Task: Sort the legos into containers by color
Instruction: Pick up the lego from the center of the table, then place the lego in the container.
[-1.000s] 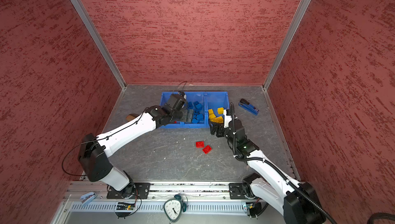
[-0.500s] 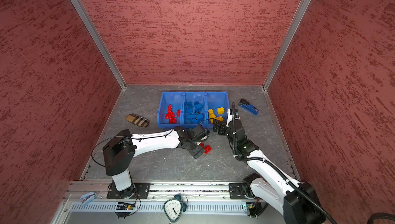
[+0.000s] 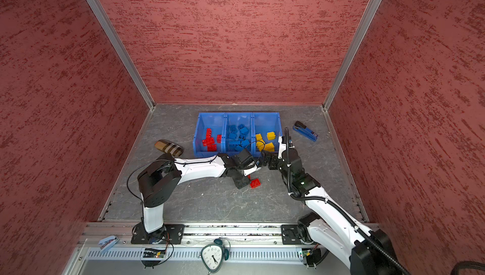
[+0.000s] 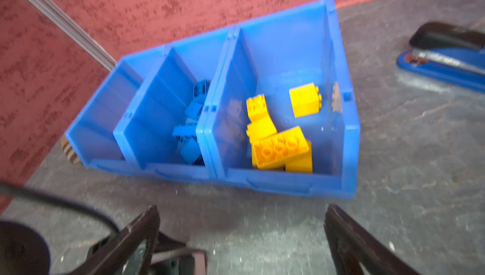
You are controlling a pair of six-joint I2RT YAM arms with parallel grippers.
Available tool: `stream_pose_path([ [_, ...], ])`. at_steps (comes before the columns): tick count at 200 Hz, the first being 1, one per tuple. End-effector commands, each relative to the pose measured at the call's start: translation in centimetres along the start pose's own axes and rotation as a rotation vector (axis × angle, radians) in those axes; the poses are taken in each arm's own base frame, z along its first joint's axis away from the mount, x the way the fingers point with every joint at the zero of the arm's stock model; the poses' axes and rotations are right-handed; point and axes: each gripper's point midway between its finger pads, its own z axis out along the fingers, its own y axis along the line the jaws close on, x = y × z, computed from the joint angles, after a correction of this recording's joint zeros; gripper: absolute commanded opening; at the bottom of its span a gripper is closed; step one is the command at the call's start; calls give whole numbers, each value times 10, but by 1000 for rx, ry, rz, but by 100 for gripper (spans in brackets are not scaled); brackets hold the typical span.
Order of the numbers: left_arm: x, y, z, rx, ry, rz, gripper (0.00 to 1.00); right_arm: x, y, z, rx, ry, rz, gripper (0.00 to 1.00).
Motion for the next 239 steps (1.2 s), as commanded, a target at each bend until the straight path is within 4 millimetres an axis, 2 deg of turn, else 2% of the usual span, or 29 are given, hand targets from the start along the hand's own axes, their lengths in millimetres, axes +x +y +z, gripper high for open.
stream_pose_path([
  [1, -13, -4, 7, 34, -34, 57, 65, 32, -14, -6, 81, 169, 50, 99],
  [28, -7, -8, 11, 56, -18, 51, 58, 63, -30, -13, 188, 341, 112, 99],
  [44, -3, -7, 12, 62, -13, 40, 54, 71, -30, -15, 189, 377, 116, 99],
  [92, -1, -2, 5, 89, -33, -17, 35, 67, -19, -16, 114, 356, 96, 99],
  [124, 2, 3, 2, 88, -45, -56, 22, 54, -11, -21, 69, 289, 109, 99],
  [142, 3, 13, -4, 90, -61, -128, 8, 49, -1, -24, 2, 269, 79, 99],
  [152, 2, 20, -12, 97, -77, -183, 0, 47, 8, -28, -48, 266, 54, 99],
  [166, 1, 30, -27, 95, -117, -260, 0, 41, 27, -33, -154, 256, 24, 99],
  [187, -5, 44, -63, 66, -235, -342, 0, 29, 54, -43, -310, 211, -5, 99],
  [214, 2, 69, -107, 26, -323, -474, 0, 18, 66, -47, -368, 156, -46, 99],
  [239, 14, 98, -136, -51, -361, -573, 0, 10, 69, -44, -371, 123, -99, 99],
])
